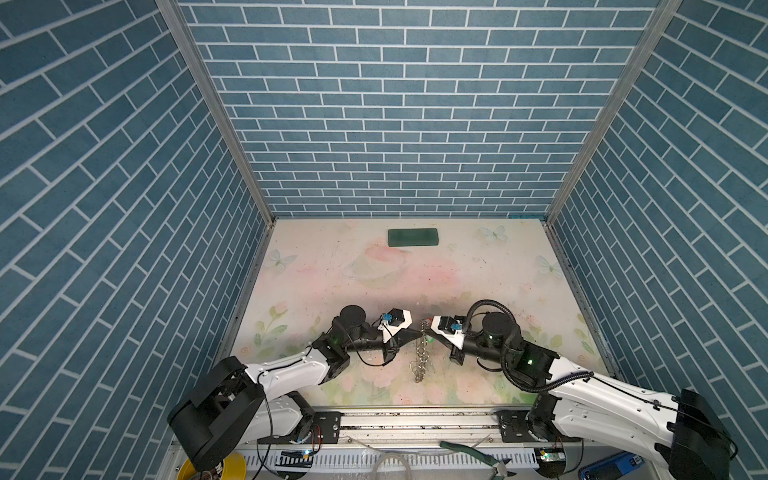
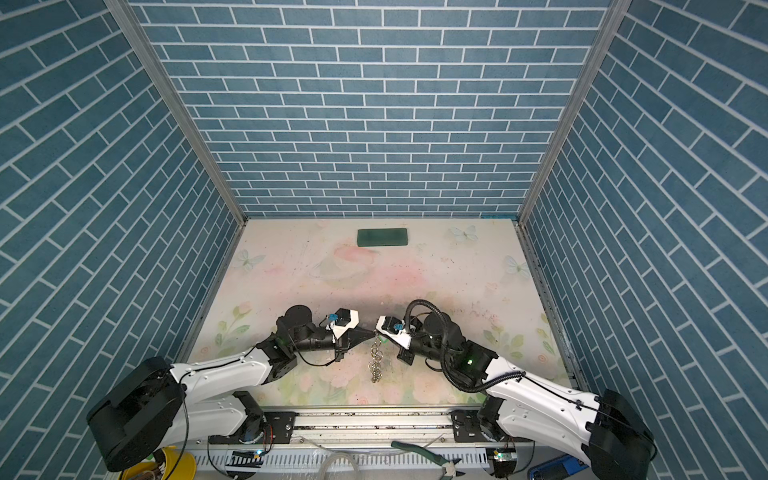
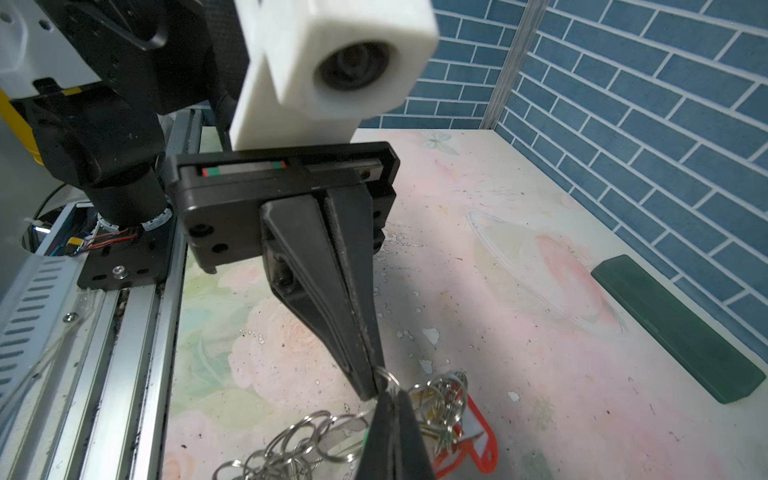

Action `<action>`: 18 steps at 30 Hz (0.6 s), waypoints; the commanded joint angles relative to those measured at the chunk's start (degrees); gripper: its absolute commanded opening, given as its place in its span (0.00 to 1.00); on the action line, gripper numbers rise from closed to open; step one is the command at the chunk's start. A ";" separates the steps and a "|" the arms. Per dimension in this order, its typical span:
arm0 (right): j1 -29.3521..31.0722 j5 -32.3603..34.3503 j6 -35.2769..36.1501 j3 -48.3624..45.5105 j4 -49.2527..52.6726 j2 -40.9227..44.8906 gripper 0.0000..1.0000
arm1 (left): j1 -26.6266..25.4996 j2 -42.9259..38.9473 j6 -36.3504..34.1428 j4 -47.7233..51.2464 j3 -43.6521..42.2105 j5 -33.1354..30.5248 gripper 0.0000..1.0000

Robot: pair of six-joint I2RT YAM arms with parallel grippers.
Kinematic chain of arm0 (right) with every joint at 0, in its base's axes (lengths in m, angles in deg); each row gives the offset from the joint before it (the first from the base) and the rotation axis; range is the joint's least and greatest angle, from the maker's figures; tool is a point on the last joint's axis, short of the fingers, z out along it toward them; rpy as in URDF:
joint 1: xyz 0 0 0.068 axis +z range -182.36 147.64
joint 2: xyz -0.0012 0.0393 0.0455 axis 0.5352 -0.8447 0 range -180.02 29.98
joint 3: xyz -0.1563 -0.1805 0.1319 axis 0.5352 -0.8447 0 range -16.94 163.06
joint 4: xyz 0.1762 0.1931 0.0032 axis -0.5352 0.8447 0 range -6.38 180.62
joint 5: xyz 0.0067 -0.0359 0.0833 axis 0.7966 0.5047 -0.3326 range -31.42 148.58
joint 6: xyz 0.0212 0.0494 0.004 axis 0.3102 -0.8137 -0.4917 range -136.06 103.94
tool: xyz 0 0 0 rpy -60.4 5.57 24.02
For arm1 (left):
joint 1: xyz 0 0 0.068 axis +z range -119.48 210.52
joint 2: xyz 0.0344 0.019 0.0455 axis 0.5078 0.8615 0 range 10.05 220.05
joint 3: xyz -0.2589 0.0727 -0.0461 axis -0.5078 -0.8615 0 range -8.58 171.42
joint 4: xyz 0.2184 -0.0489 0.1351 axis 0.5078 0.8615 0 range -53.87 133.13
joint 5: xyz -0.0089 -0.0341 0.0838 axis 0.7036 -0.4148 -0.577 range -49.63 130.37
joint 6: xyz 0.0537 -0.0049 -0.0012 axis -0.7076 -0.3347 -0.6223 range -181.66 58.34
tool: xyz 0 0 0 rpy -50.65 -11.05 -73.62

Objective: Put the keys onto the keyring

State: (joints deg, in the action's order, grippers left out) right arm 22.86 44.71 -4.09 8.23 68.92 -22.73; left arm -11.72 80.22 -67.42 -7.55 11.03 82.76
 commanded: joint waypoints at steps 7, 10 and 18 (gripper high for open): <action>-1.21 4.41 -6.57 -2.33 -3.44 0.77 0.00 | 0.05 0.36 0.02 -3.56 -0.30 1.55 0.00; -1.68 4.62 -8.51 -2.33 -4.15 0.07 0.00 | 0.05 0.39 0.09 -3.85 -0.45 1.62 0.00; -4.03 2.63 -16.22 -1.60 -5.70 -1.56 0.00 | 0.03 0.25 0.19 -5.44 -1.07 0.52 0.00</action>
State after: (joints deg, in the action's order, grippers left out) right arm 20.40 45.17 -14.93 7.42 65.95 -23.60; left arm -11.35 80.55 -67.42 -9.58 10.86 80.35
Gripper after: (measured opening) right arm 0.041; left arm 0.049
